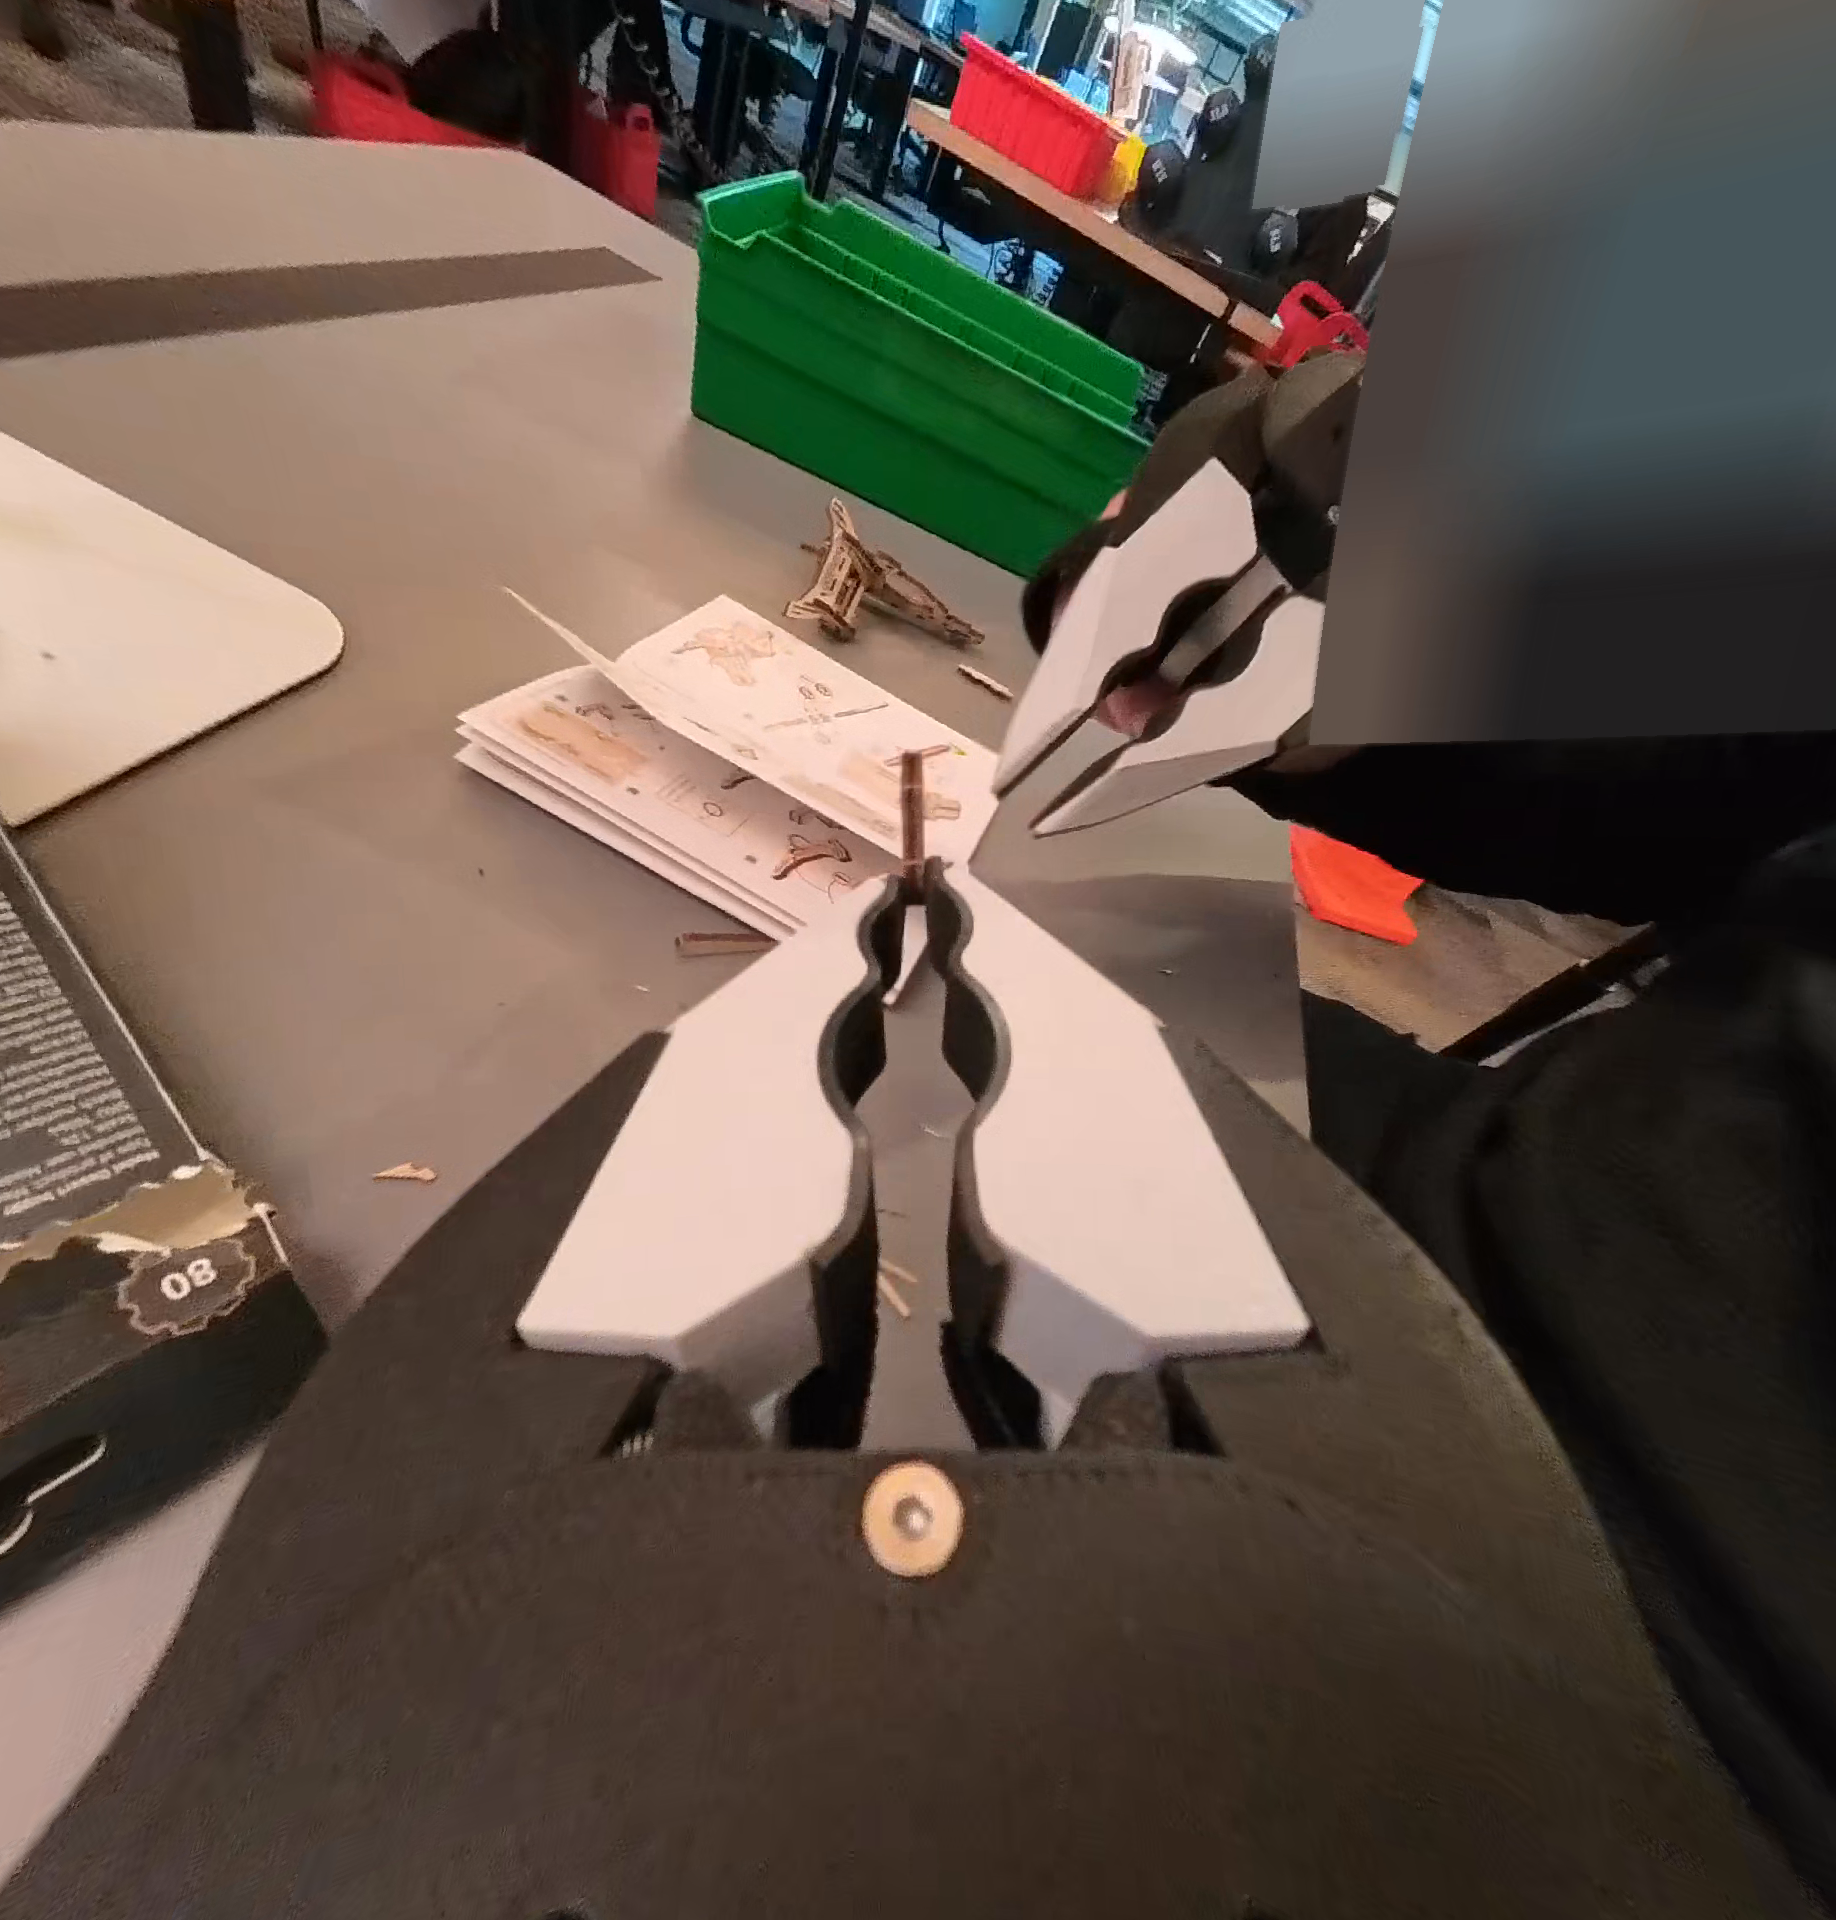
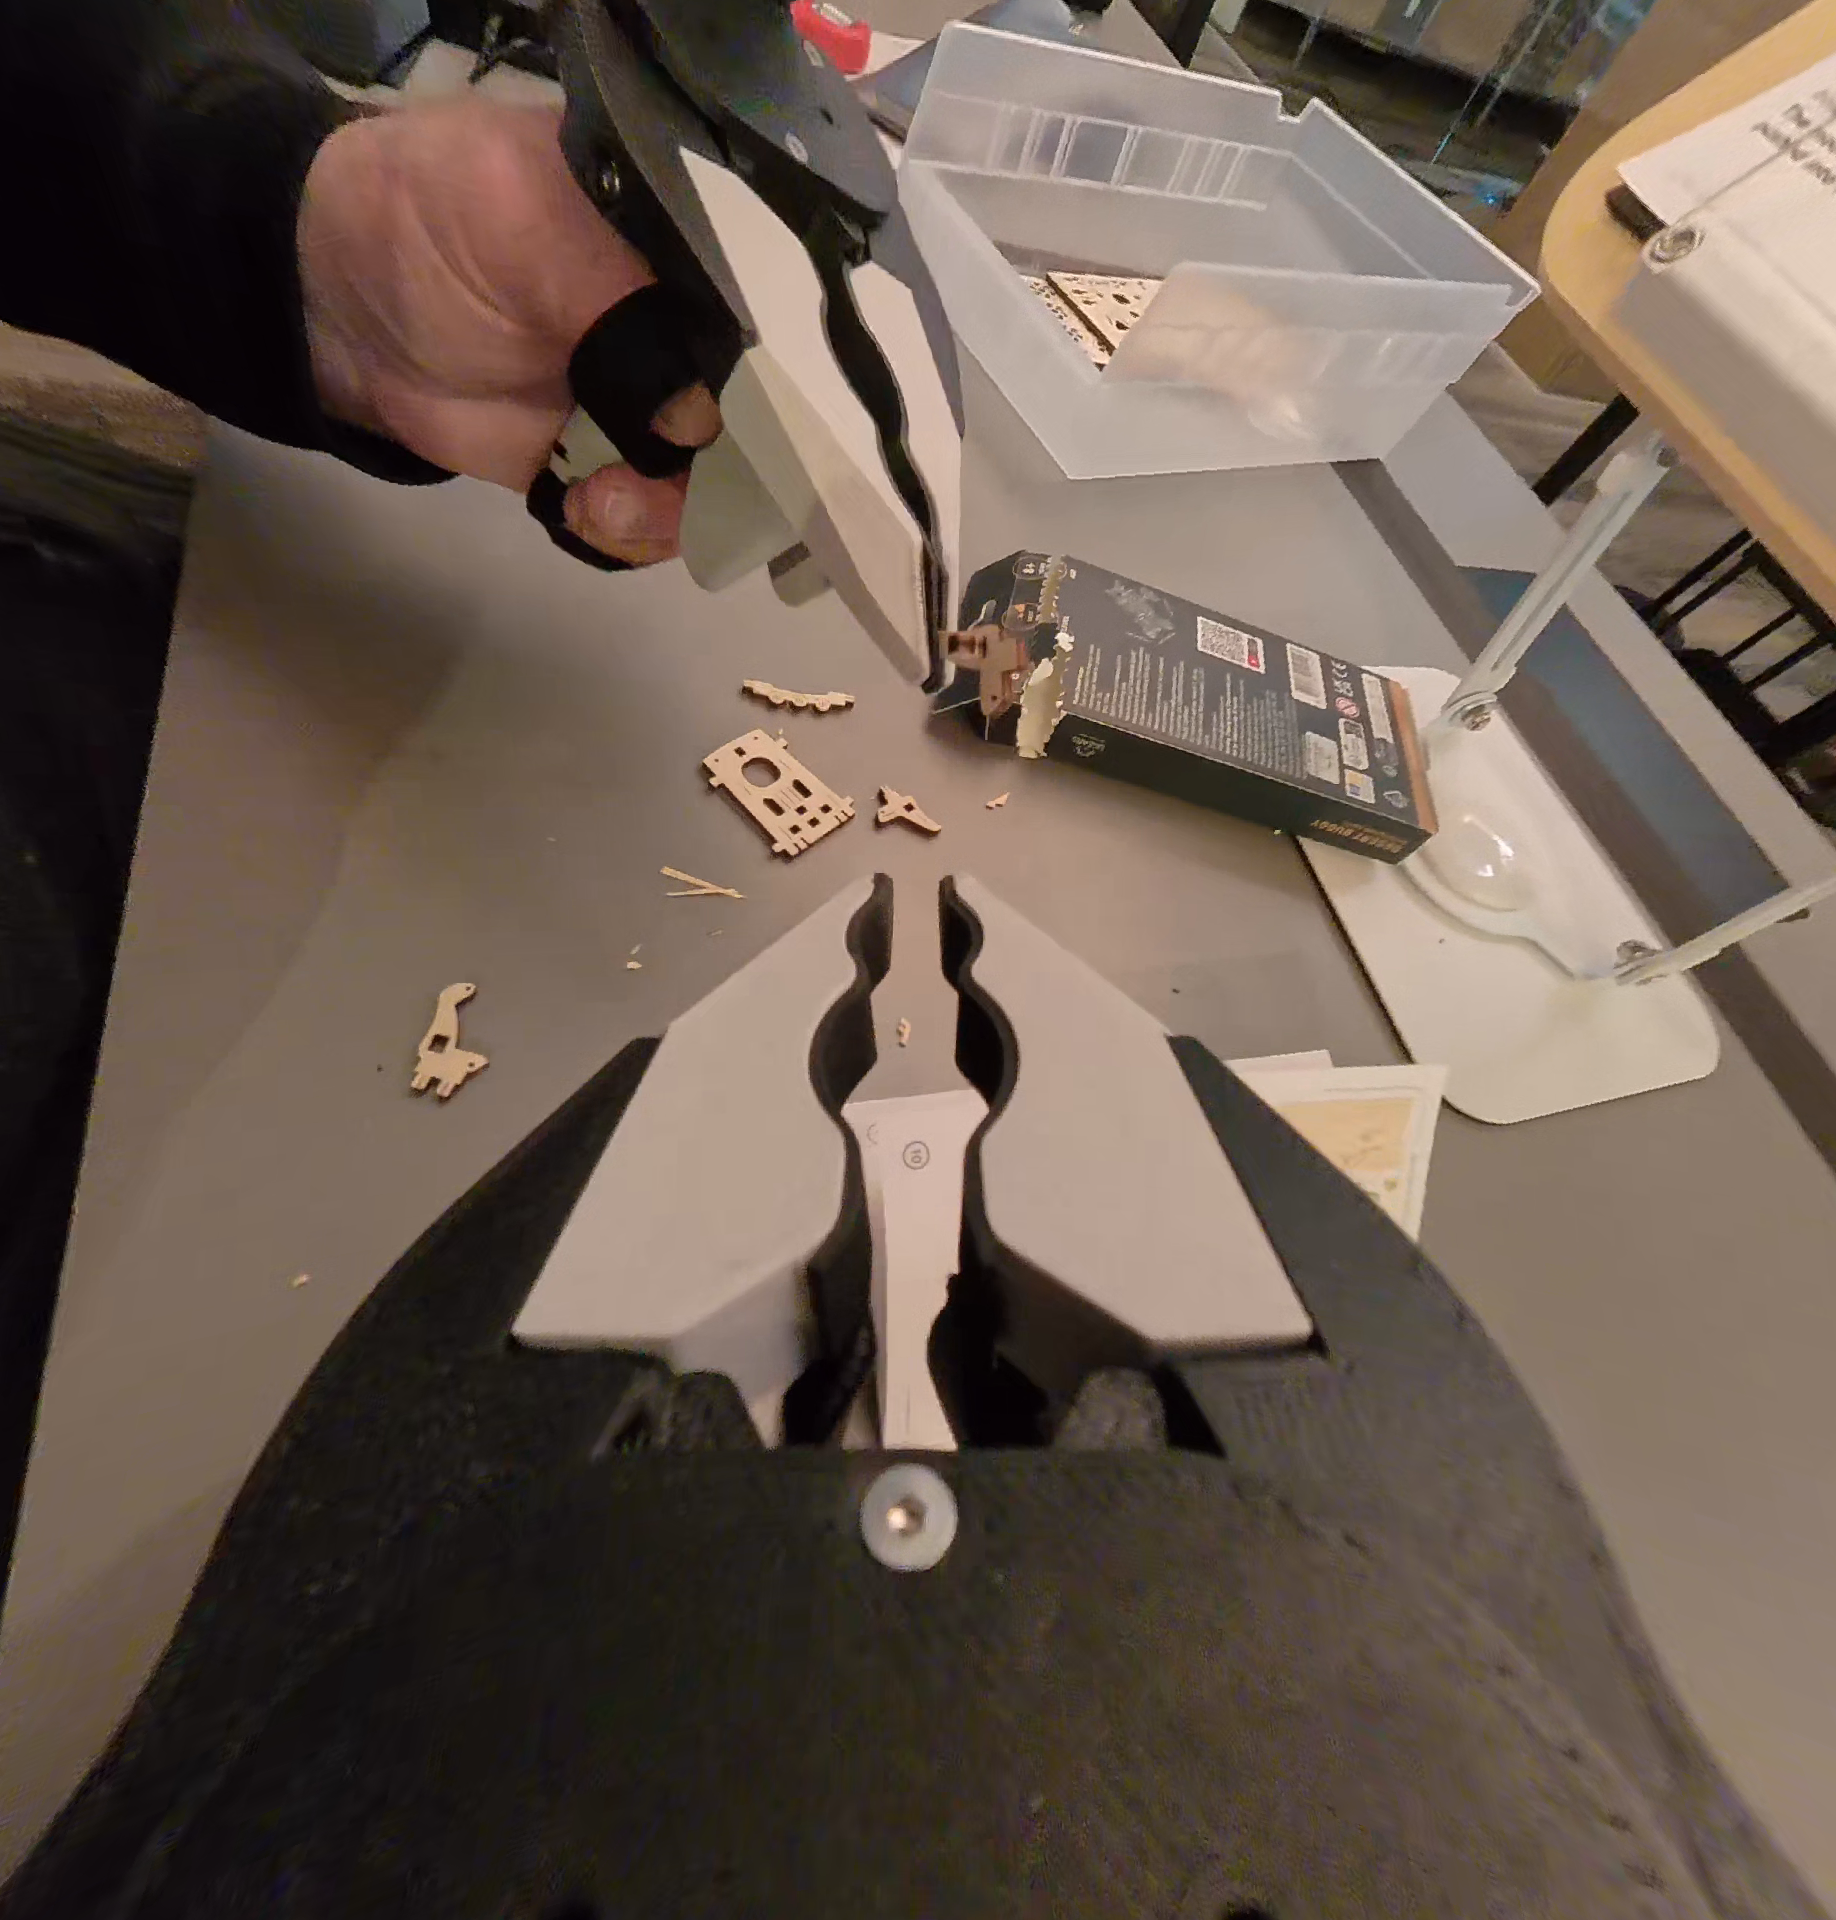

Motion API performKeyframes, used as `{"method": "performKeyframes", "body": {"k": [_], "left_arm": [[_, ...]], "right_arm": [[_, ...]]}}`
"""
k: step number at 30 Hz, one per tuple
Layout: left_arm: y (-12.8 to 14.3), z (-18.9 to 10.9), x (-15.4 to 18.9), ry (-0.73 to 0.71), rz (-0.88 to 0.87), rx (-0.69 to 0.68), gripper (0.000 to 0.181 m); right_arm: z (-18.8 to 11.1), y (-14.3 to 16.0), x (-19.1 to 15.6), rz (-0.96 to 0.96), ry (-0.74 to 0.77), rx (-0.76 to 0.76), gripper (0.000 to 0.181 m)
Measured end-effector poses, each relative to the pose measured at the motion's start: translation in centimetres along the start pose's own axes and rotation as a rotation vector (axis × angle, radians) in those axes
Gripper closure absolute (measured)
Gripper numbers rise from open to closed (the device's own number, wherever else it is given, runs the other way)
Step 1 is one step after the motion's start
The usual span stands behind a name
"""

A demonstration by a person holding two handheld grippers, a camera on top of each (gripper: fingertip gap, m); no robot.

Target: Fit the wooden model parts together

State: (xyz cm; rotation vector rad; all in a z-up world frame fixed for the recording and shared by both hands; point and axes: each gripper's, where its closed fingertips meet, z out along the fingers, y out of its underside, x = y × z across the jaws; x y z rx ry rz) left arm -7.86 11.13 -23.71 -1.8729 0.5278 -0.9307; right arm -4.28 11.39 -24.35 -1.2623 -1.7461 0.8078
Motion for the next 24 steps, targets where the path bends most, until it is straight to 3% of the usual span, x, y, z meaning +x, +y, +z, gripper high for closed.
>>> {"method": "performKeyframes", "body": {"k": [1,6,15,24], "left_arm": [[0.0,0.1,0.1,0.014,-0.011,-0.001,0.18],[0.6,0.6,0.6,0.078,-0.099,-0.044,0.18],[2.9,1.6,2.3,0.126,0.019,-0.318,0.18],[2.3,2.5,2.6,0.177,-0.02,-0.338,0.18]], "right_arm": [[-0.1,0.0,-0.1,0.016,-0.007,0.007,0.176],[-0.4,0.6,-0.5,0.061,-0.001,0.001,0.173],[-0.5,0.7,-0.1,-0.096,0.053,-0.071,0.156],[0.4,0.8,-0.5,-0.135,0.04,-0.066,0.155]]}}
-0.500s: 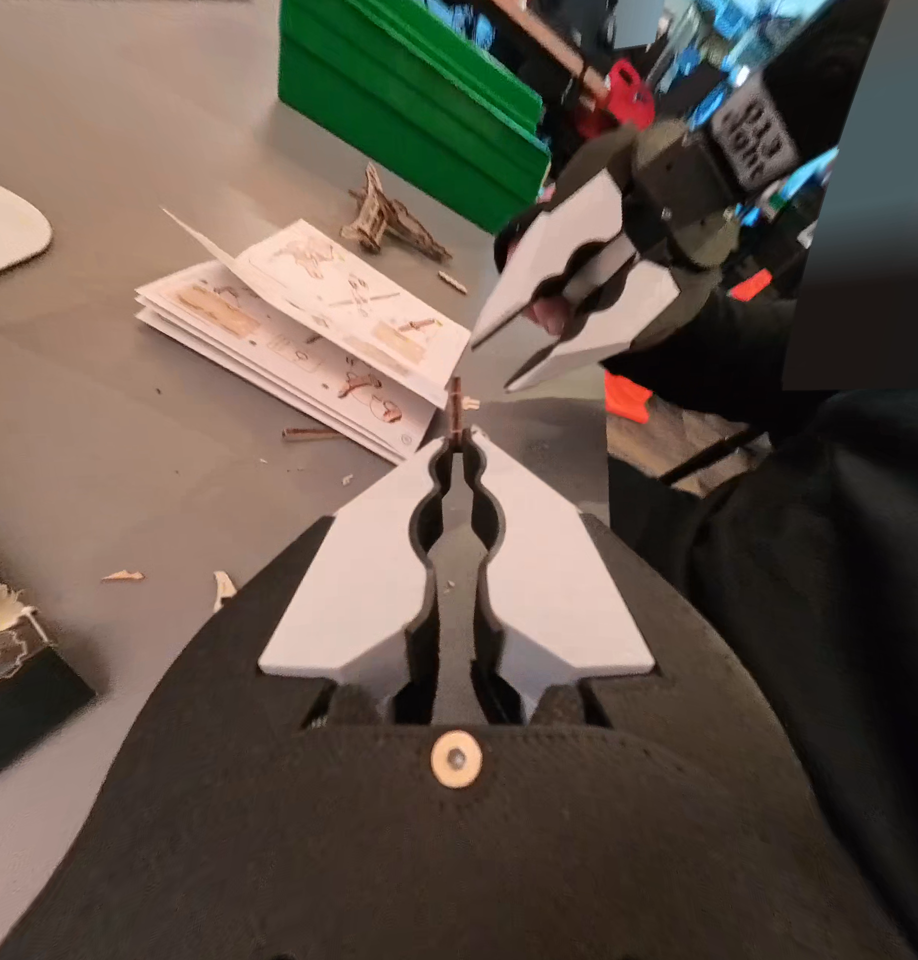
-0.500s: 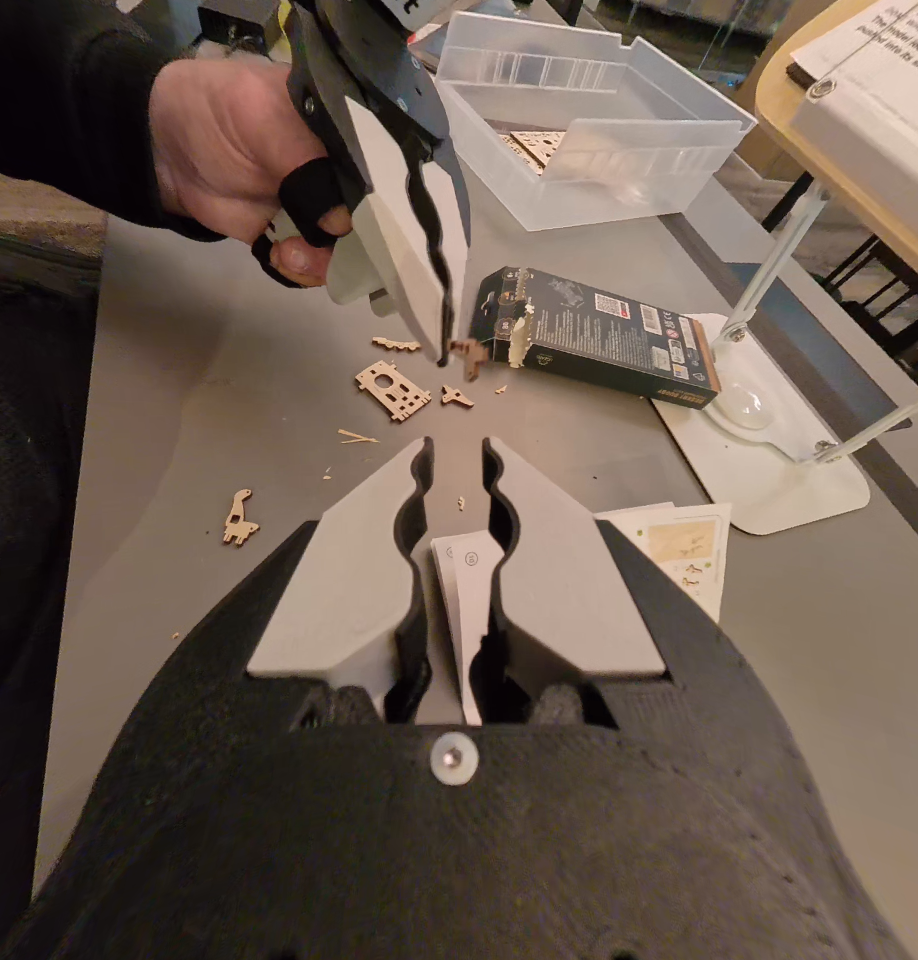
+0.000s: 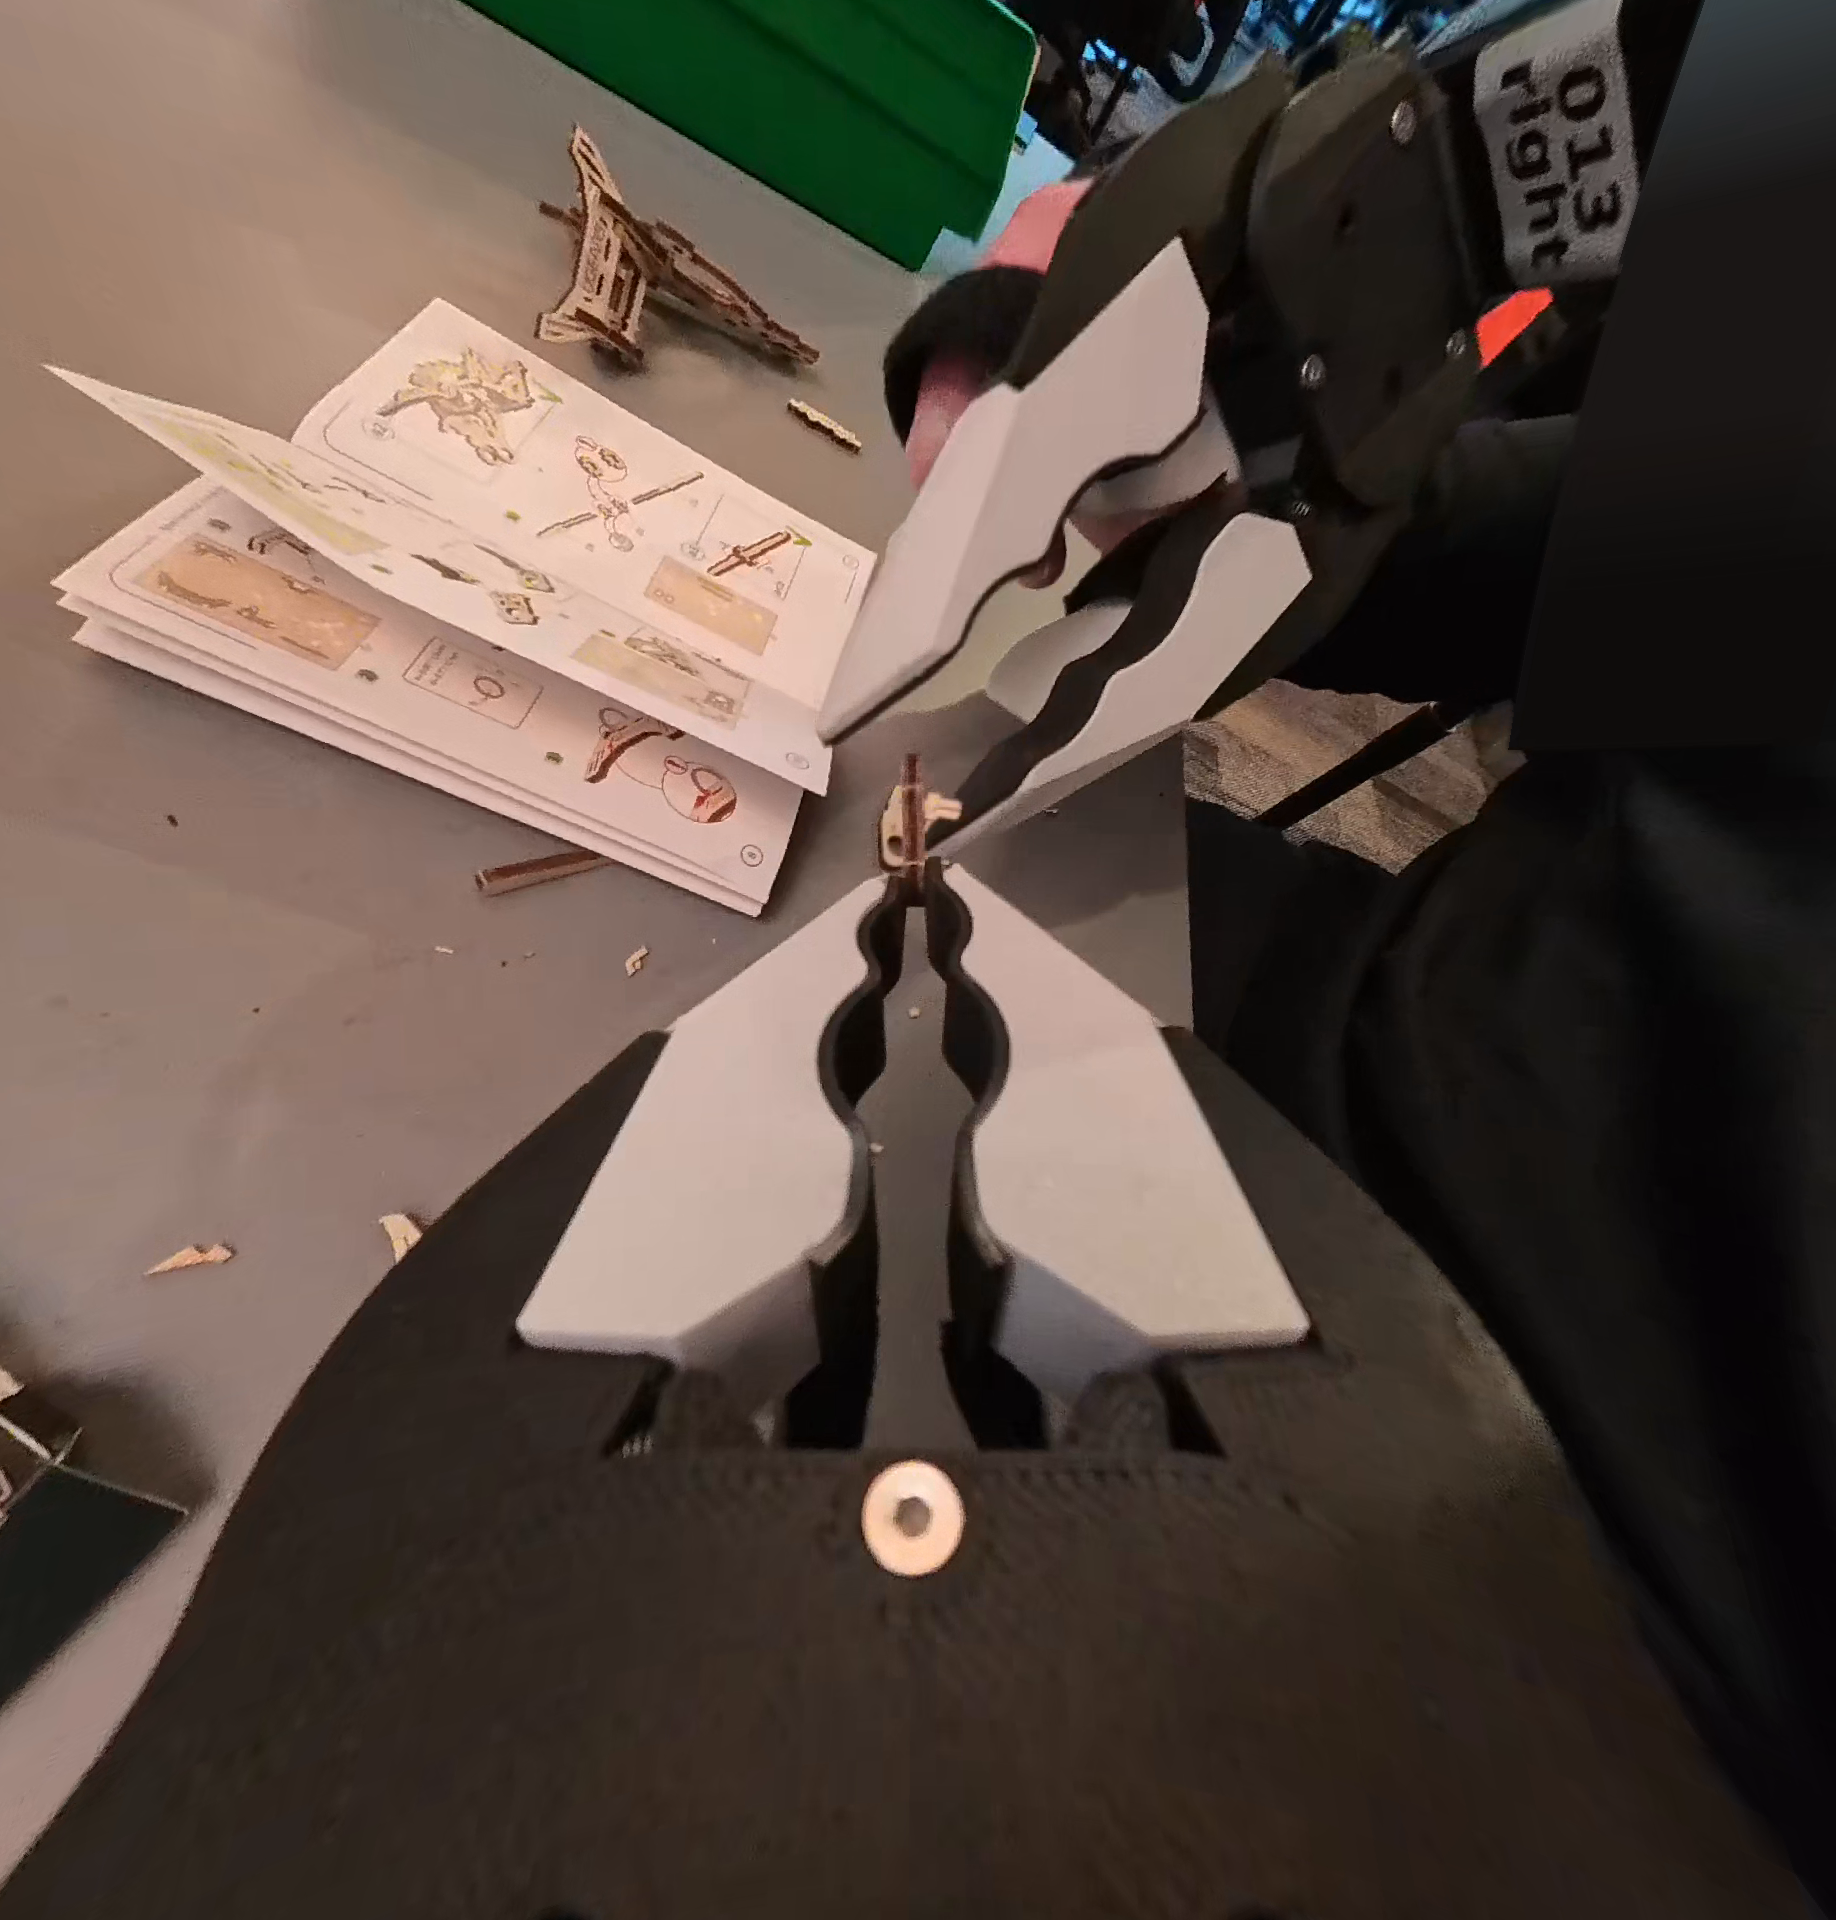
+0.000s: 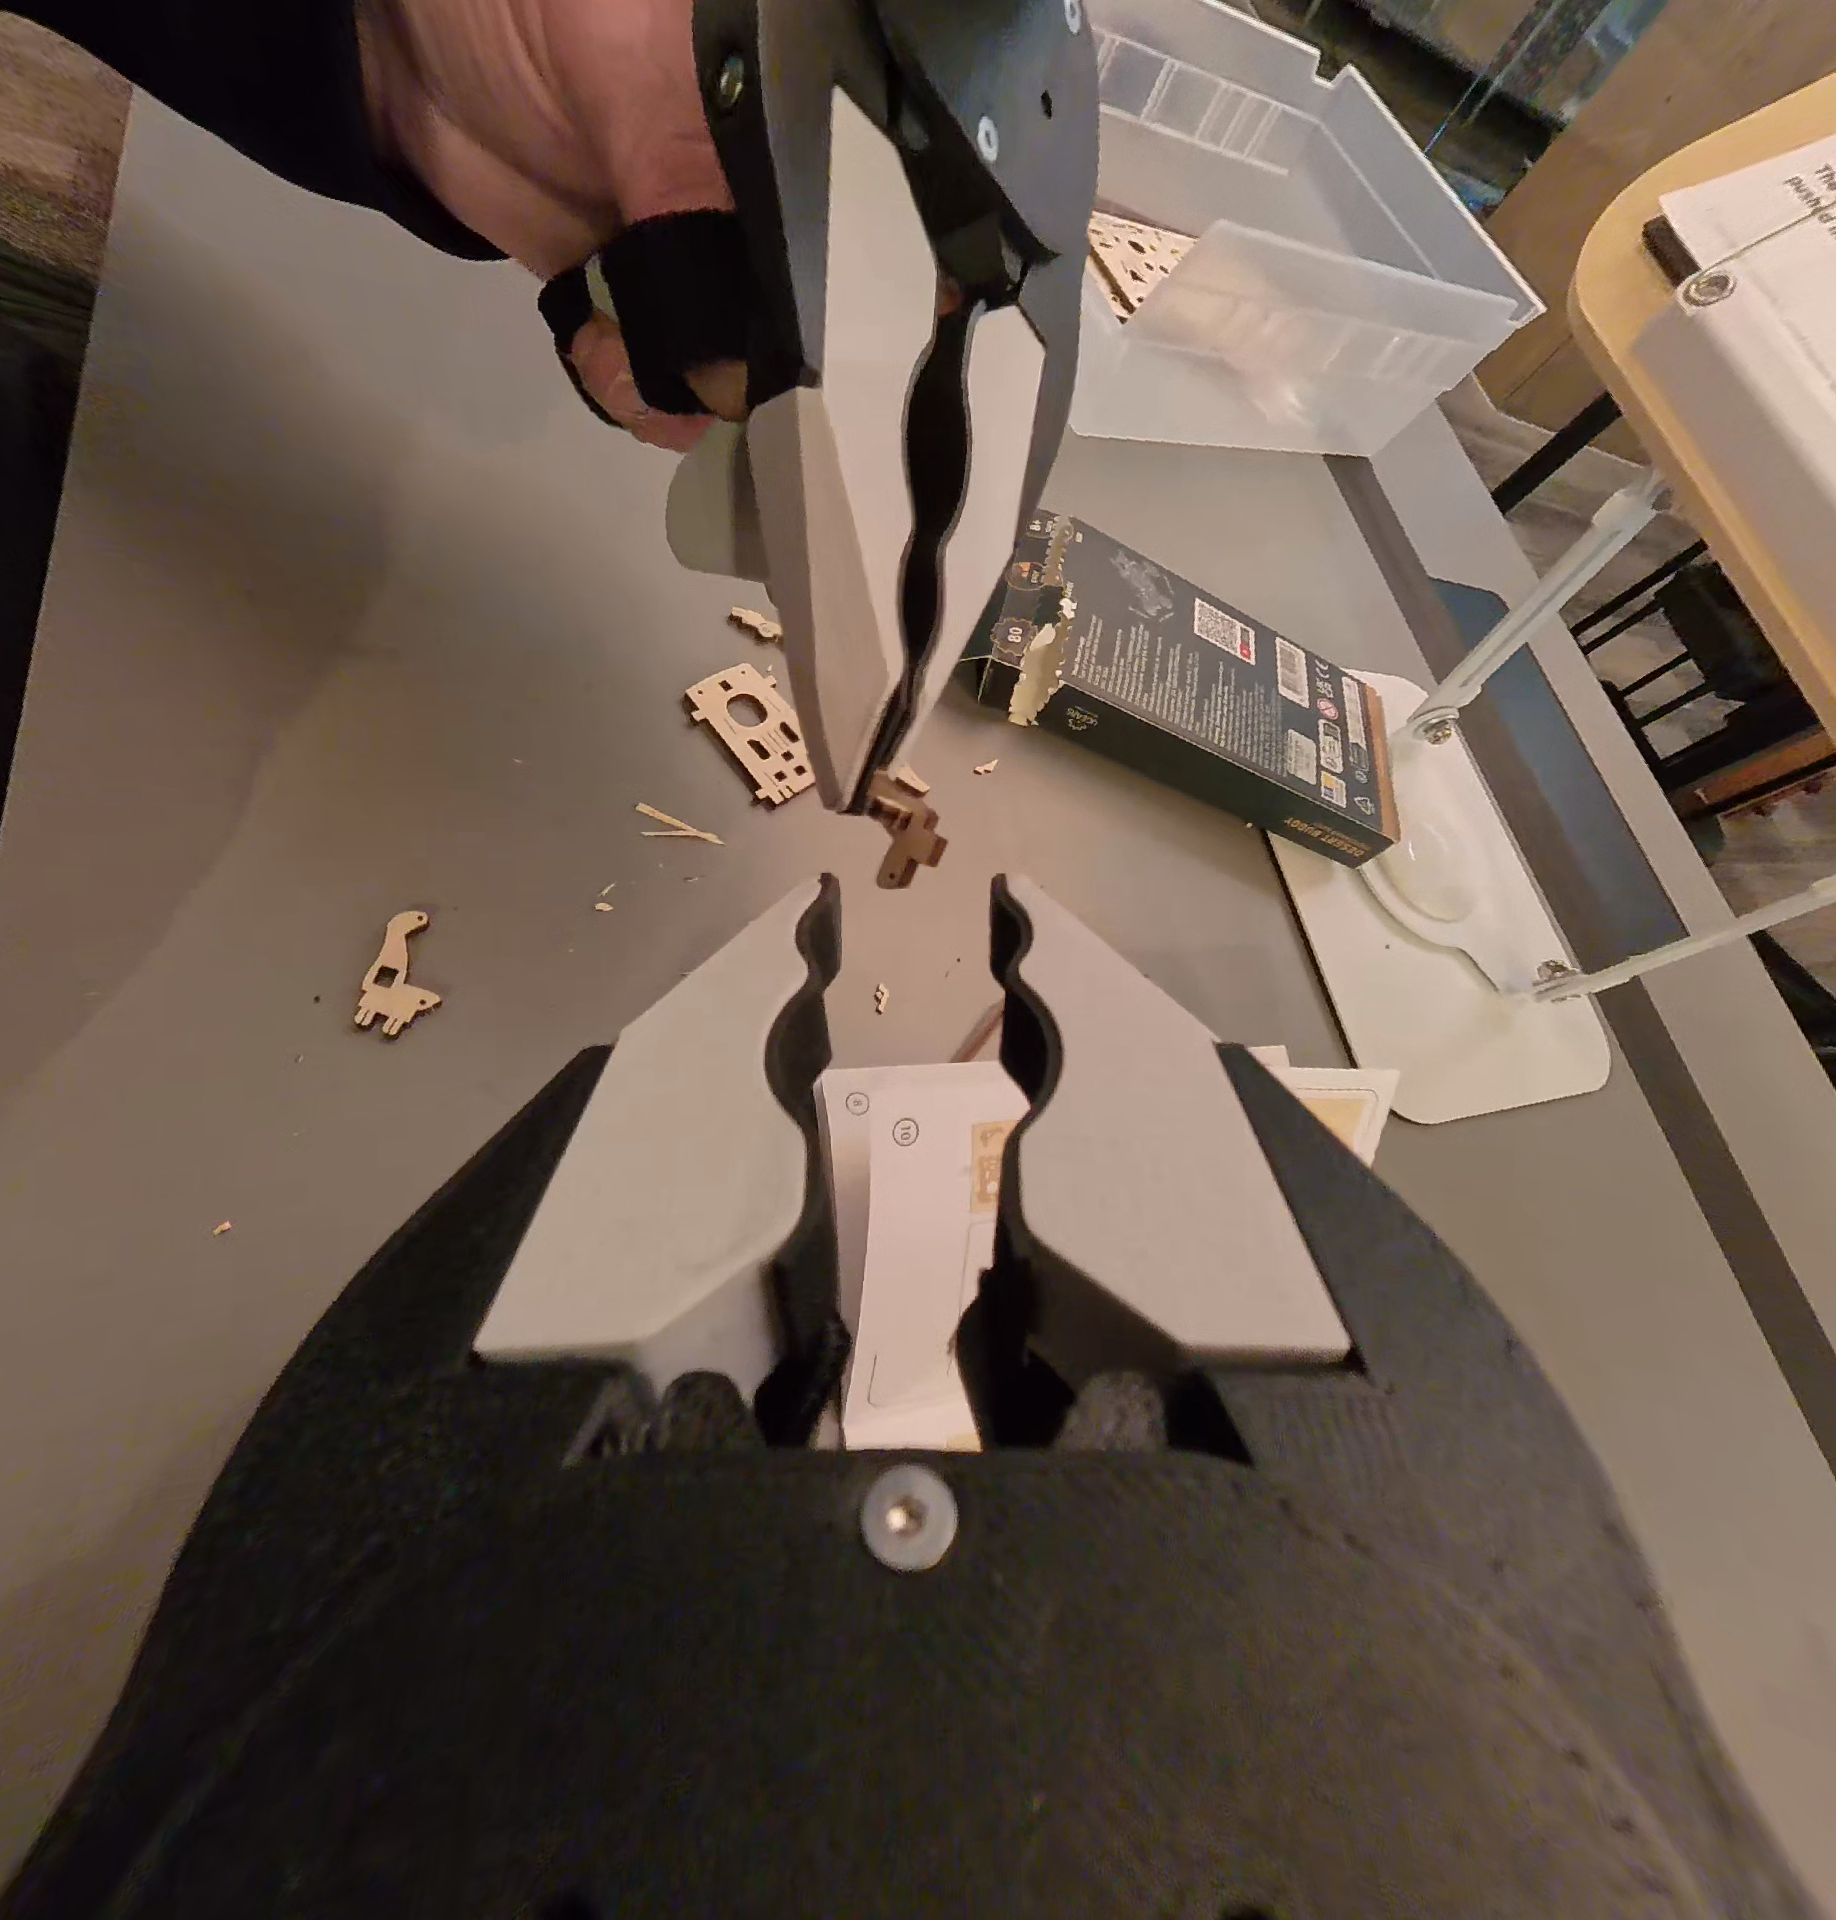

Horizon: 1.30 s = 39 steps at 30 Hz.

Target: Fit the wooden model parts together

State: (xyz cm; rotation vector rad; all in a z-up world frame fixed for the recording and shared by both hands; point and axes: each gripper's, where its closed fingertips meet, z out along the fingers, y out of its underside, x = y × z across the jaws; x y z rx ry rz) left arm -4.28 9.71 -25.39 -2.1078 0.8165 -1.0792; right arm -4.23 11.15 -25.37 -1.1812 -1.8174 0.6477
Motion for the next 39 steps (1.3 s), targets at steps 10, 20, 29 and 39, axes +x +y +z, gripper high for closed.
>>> {"method": "performKeyframes", "body": {"k": [10,20,29,39], "left_arm": [[-0.2,-0.4,-0.1,0.023,-0.059,0.003,0.18],[-0.6,-0.7,0.2,0.066,-0.109,-0.019,0.179],[-0.5,-1.2,0.1,0.051,-0.124,-0.05,0.18],[1.4,-2.0,-0.6,0.022,-0.103,-0.175,0.18]], "right_arm": [[0.4,0.2,0.1,0.043,-0.012,0.024,0.151],[0.4,-1.1,-0.2,0.029,-0.055,0.089,0.153],[1.0,-0.3,-1.4,-0.056,-0.035,0.016,0.162],[3.2,-1.1,-4.3,-0.073,-0.122,0.003,0.173]]}}
